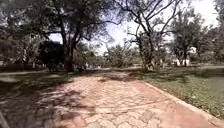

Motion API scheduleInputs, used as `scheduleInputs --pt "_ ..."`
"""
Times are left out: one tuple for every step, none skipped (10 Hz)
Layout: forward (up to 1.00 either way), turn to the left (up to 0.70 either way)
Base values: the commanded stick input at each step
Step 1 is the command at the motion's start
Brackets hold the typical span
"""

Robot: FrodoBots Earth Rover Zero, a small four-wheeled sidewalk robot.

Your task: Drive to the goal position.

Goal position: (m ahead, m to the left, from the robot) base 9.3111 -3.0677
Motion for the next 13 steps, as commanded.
scheduleInputs --pt "0.7 0.0" --pt "0.7 0.0" --pt "0.7 0.0" --pt "0.7 0.0" --pt "0.7 0.0" --pt "0.7 0.0" --pt "0.7 0.0" --pt "0.7 0.0" --pt "0.7 0.0" --pt "0.7 0.0" --pt "0.7 0.0" --pt "0.7 0.0" --pt "0.7 0.0"
